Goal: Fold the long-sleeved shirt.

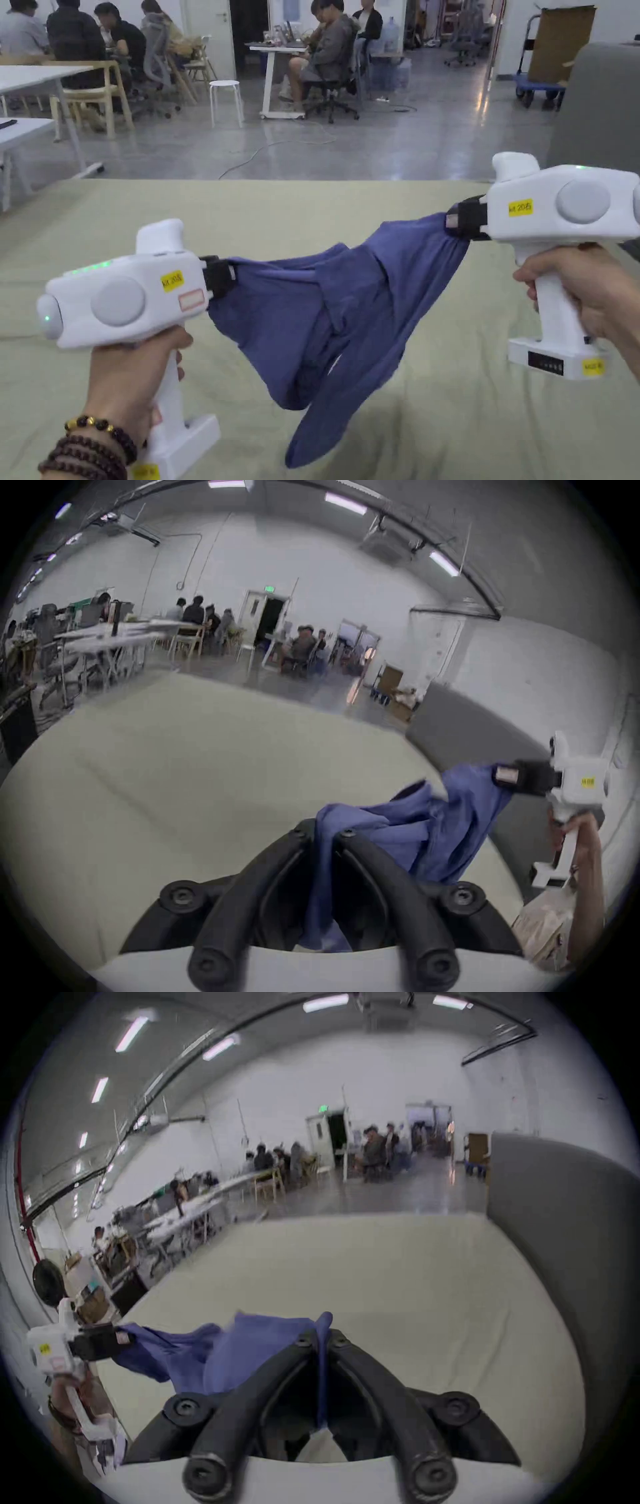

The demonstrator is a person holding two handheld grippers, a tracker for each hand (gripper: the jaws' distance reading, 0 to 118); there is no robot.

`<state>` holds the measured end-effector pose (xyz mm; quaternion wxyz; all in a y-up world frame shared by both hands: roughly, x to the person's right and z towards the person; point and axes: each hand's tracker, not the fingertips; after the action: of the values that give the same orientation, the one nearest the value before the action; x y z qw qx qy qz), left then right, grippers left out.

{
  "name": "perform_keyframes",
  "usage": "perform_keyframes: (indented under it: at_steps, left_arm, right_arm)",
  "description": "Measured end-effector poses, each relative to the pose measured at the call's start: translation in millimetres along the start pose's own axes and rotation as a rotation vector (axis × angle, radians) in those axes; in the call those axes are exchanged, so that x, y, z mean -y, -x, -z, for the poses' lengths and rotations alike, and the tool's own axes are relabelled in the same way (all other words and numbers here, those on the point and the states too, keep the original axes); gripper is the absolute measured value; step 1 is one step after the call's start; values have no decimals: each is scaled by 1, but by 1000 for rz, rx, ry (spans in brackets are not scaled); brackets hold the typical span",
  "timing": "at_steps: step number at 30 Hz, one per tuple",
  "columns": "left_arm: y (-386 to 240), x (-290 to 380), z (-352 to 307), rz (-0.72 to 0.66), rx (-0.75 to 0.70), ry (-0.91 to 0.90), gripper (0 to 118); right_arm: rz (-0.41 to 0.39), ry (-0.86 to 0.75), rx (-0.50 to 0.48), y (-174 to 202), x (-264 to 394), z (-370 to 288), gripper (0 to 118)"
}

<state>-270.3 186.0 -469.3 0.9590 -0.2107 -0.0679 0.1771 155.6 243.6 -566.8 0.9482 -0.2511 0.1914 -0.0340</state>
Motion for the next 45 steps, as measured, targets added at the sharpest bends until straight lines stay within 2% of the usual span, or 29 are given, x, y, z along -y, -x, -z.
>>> perform_keyframes:
  at_steps: [3, 6, 8, 10, 14, 17, 21, 24, 30, 34, 39, 45]
  left_arm:
    - [-25, -80, 6, 48, 18, -63, 5]
    - [-75, -149, 5, 230, 4, -136, 5]
    - [-94, -190, 9, 204, 27, -125, 5]
    - [-107, -223, 14, 150, 32, -143, 5]
    - [-121, -243, 21, 208, -52, -159, 5]
    - [-123, -229, 26, 274, -43, -159, 5]
    - [-107, -188, 47, 245, -54, -73, 5]
    - [-79, -135, 75, 230, -53, 7, 5]
    - [-16, 4, 124, 64, -41, 240, 5]
    - [12, 60, 139, -5, -78, 328, 5]
    - [6, 69, 125, 44, -118, 307, 5]
    - [-17, 107, 52, 110, -173, 175, 5]
  right_arm:
    - [-2, -83, 9, -9, -56, -14, 0]
    - [-50, -173, 71, -3, -107, -24, 0]
    - [-90, -231, 143, 4, -139, -26, 0]
    - [-97, -281, 208, 8, -167, -32, 0]
    - [-104, -301, 232, 8, -191, -36, 0]
    - [-114, -306, 246, 3, -182, -33, 0]
    - [-41, -254, 203, -13, -138, -11, 0]
    - [8, -172, 187, -25, -78, 20, 0]
    - [90, 36, 173, -43, 68, 92, 0]
    - [142, 142, 189, -52, 117, 122, 0]
    - [94, 130, 220, -36, 121, 105, 0]
    - [31, 73, 289, 4, 154, 39, 0]
